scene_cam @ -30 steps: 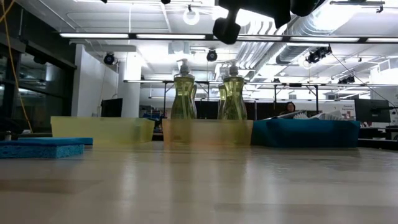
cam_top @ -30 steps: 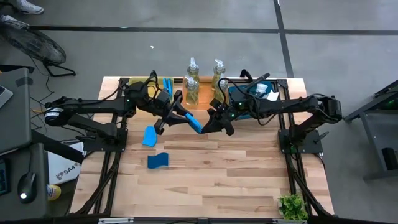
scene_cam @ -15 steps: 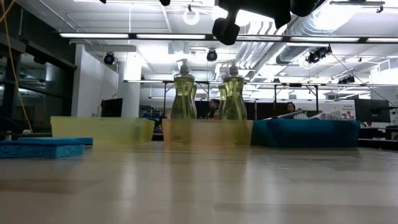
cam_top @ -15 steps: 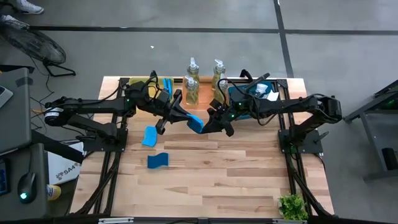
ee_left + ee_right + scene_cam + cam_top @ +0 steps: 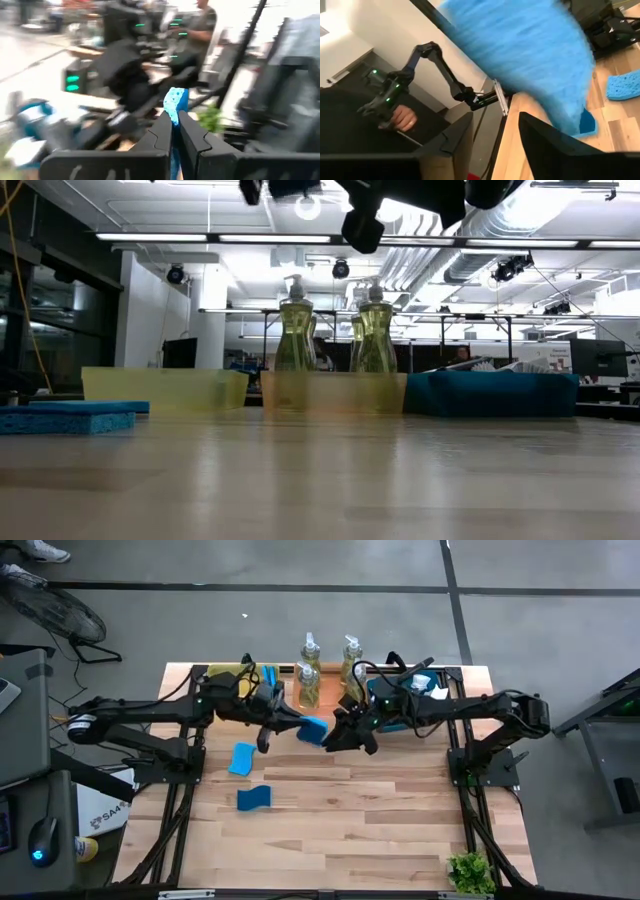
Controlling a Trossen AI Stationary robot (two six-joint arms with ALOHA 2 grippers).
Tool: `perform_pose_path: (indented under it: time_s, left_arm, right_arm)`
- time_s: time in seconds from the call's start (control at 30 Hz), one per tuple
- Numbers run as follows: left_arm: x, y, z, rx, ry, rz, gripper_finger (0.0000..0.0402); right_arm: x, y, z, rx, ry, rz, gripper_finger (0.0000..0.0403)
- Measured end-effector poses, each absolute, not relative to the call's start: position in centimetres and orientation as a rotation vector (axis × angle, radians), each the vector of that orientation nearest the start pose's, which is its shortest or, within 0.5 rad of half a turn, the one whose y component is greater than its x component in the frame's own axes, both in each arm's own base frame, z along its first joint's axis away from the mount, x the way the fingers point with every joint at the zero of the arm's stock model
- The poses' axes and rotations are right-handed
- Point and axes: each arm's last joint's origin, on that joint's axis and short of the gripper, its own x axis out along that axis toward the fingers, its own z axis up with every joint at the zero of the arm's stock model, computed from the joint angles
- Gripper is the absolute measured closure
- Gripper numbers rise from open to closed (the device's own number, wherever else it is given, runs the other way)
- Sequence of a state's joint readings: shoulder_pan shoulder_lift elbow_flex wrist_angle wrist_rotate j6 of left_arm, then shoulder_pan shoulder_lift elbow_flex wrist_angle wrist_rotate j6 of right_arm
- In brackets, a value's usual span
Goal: Pick & Place Kitchen Sink Supplies
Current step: Put the blue sponge into the yellow bin
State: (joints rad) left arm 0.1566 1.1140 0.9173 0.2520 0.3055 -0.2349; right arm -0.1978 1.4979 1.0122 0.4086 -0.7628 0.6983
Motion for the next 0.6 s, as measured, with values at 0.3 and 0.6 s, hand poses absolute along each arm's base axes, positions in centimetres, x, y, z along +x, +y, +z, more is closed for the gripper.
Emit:
perform_pose_path:
  time_s: [0.3, 0.6]
  left_arm:
    - [20.9, 3.9, 35.5, -0.278, 0.095, 0.379, 0.0398]
    - [17.8, 5.2, 33.6, -0.483, 0.195, 0.842, 0.0398]
  right_arm:
    - [32.8, -5.9, 29.9, 0.746, 0.279, 0.529, 0.0238]
    - [32.8, -6.0, 29.8, 0.741, 0.274, 0.514, 0.0242]
